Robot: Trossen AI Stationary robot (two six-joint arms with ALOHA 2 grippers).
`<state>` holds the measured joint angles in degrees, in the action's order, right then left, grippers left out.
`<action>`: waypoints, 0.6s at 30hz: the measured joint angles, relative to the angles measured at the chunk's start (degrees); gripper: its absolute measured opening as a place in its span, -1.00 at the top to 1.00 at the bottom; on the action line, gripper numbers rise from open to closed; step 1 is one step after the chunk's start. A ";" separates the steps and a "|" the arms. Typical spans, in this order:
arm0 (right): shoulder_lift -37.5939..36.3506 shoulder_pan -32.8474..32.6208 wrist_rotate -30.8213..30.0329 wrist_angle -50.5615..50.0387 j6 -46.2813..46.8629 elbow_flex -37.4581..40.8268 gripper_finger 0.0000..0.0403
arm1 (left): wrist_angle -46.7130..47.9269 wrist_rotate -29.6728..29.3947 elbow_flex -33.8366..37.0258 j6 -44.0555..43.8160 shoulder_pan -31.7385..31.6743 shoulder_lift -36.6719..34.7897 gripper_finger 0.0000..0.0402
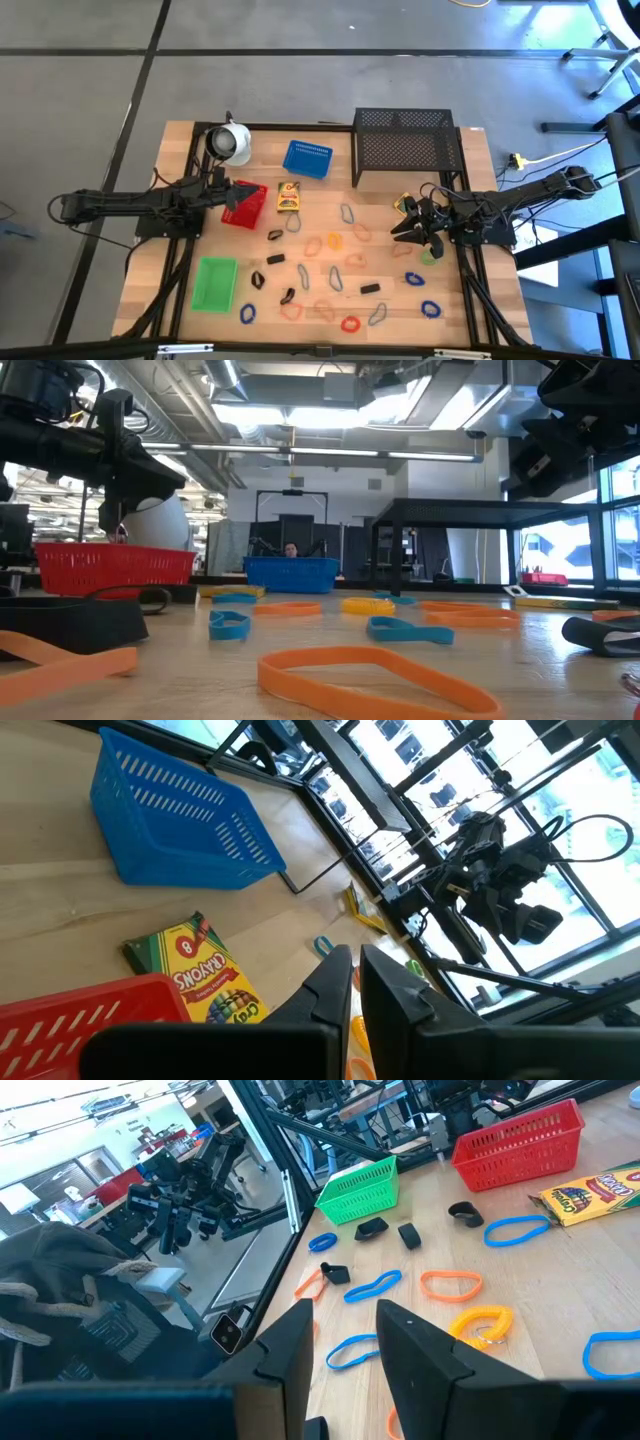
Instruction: Pick & Place Office Desk Supplies
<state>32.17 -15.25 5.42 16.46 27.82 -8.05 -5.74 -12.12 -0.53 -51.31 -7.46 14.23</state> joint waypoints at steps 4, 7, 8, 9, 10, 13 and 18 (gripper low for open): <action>-0.01 -0.02 0.01 -0.01 0.00 0.00 0.43 | 0.00 0.00 0.01 0.00 -0.02 0.01 0.91; -0.01 -0.01 0.00 0.01 -0.01 0.00 0.43 | 0.01 -0.01 -0.01 0.00 -0.01 0.01 0.91; 0.01 -0.02 0.01 0.05 0.01 0.00 0.43 | 0.00 -0.01 0.01 0.00 -0.01 0.01 0.91; 0.00 -0.02 0.01 0.12 0.00 0.00 0.43 | 0.01 0.00 0.00 0.00 -0.02 0.00 0.91; 0.00 -0.01 0.00 0.19 0.00 0.01 0.43 | 0.00 -0.01 0.01 0.00 0.00 0.00 0.91; 0.01 -0.01 -0.01 0.25 -0.01 0.00 0.43 | -0.02 -0.02 0.01 0.00 -0.02 0.01 0.91; 0.00 0.00 -1.78 0.25 0.06 0.00 0.43 | 0.01 -0.02 0.01 0.00 -0.02 -0.01 0.91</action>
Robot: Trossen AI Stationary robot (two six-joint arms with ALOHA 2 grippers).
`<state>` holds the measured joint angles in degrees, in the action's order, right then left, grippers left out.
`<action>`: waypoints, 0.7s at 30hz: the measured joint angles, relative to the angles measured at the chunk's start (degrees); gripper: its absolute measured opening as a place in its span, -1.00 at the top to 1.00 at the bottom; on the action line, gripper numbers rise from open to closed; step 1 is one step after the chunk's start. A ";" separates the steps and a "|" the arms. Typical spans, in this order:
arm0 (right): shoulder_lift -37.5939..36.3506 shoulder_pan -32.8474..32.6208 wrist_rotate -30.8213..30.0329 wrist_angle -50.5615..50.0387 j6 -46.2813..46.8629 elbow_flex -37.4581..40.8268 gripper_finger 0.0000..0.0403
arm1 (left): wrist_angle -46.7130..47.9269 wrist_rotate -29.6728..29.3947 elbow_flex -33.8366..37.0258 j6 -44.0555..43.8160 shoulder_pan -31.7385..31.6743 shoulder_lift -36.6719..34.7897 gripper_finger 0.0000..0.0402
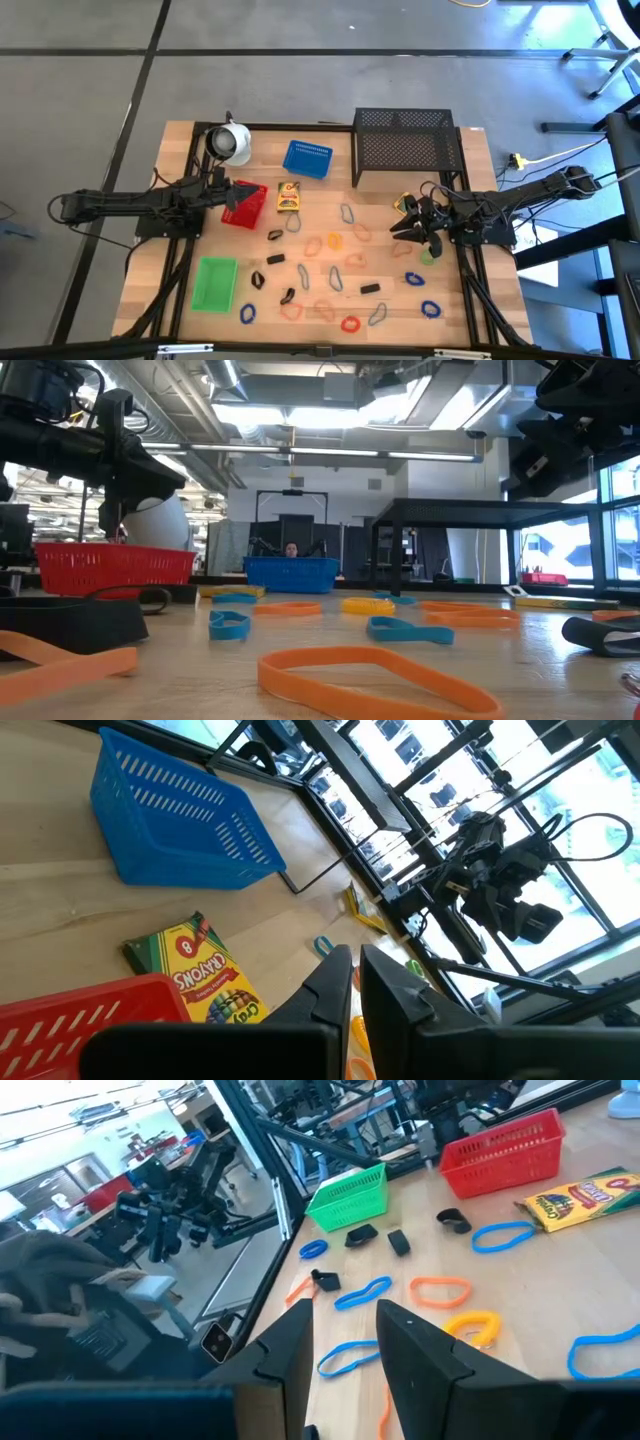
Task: Pick & Place Office Desk Supplies
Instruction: Put the blue rubber band into the blue bin
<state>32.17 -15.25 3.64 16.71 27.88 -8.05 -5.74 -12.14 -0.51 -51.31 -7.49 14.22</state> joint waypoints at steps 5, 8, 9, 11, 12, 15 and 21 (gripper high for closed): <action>0.02 -0.02 0.74 0.00 0.11 0.02 0.43 | 0.00 0.00 0.00 0.00 0.02 0.01 0.91; 0.02 -0.02 0.74 0.13 0.20 0.00 0.43 | 0.00 0.00 -0.02 0.02 0.02 0.00 0.91; 0.02 -0.02 0.66 0.41 0.20 0.01 0.43 | -0.01 0.00 -0.01 0.00 0.01 0.02 0.91; 0.01 -0.02 -0.53 0.69 0.12 0.00 0.43 | 0.00 0.00 -0.02 0.00 0.02 0.00 0.91; 0.02 0.04 -1.54 1.02 0.02 0.00 0.43 | -0.01 0.01 0.00 0.00 0.01 0.01 0.91; 0.02 0.48 -4.42 2.48 -0.45 -0.46 0.43 | -0.02 0.00 -0.01 0.00 0.00 0.01 0.91; 0.02 1.91 -7.87 1.33 -9.11 -5.19 0.43 | -0.01 0.01 -0.01 0.00 0.00 0.00 0.91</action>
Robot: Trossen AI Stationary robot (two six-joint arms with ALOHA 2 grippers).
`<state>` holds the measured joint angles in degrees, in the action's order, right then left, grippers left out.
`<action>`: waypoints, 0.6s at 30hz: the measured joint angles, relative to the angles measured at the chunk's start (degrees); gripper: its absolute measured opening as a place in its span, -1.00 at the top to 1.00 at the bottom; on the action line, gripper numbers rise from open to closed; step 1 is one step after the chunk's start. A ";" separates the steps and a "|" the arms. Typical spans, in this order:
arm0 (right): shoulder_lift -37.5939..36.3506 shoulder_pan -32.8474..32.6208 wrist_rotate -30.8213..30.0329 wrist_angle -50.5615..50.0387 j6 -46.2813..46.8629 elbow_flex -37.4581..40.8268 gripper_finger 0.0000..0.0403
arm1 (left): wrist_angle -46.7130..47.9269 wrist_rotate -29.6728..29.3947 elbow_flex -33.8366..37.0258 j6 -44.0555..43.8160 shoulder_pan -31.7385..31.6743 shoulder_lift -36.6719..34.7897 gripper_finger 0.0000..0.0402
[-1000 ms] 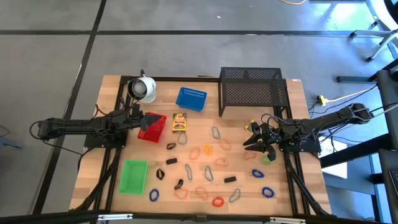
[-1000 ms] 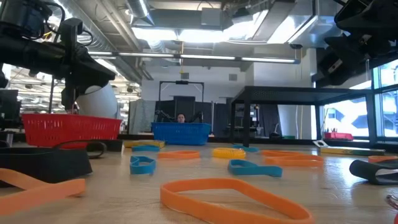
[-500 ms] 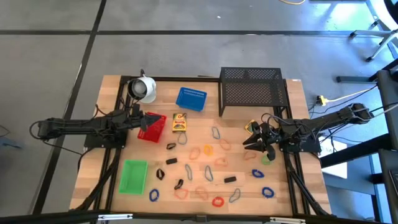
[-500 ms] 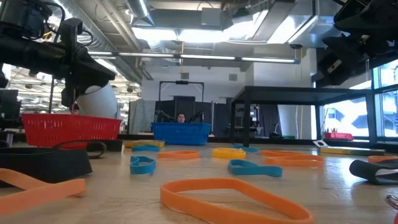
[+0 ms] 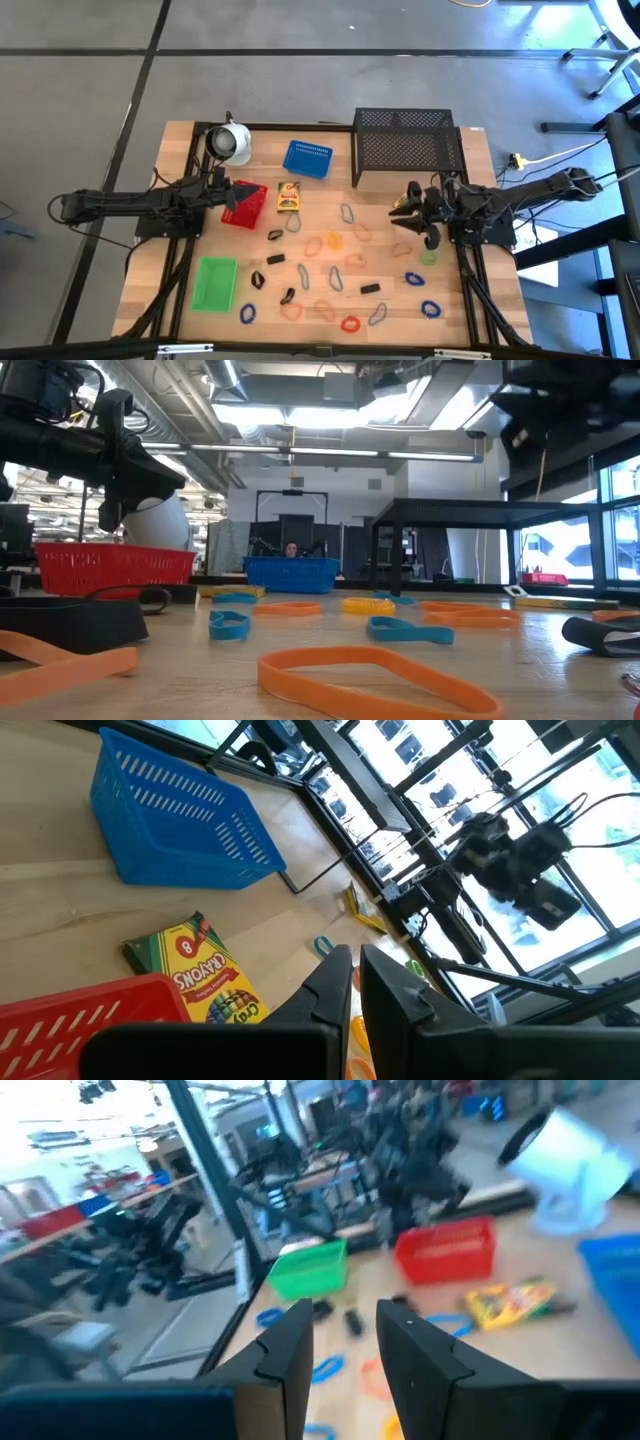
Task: Pick & Place Office Desk Supplies
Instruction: Put the blue rubber band into the blue bin
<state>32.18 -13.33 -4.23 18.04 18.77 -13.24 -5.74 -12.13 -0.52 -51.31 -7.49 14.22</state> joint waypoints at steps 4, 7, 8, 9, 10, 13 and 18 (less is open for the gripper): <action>0.86 0.98 -3.80 -9.03 -4.18 -6.22 0.43 | -0.02 -0.01 -0.02 0.02 0.02 -0.01 0.91; 3.14 1.41 -6.08 -20.52 -7.04 -12.66 0.38 | -0.02 0.00 -0.01 0.00 0.00 0.01 0.91; 4.26 1.47 -7.03 -24.39 -7.70 -15.11 0.35 | 0.00 0.00 0.00 0.01 0.01 0.00 0.91; 5.40 1.49 -7.91 -28.27 -8.31 -17.17 0.32 | 0.01 -0.02 -0.01 0.00 0.02 0.02 0.91; 6.72 1.50 -8.86 -31.67 -8.70 -19.10 0.28 | -0.01 0.00 0.00 0.00 0.02 0.02 0.91; 10.67 1.50 -11.29 -40.13 -7.68 -23.93 0.13 | -0.01 0.00 0.00 0.00 0.01 0.00 0.91; 17.24 1.50 -11.32 -47.71 0.72 -27.30 -0.05 | -0.01 0.00 0.00 0.00 0.00 0.00 0.91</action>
<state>49.42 -11.84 -15.55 -29.67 19.49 -40.54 -5.75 -12.13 -0.52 -51.31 -7.48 14.23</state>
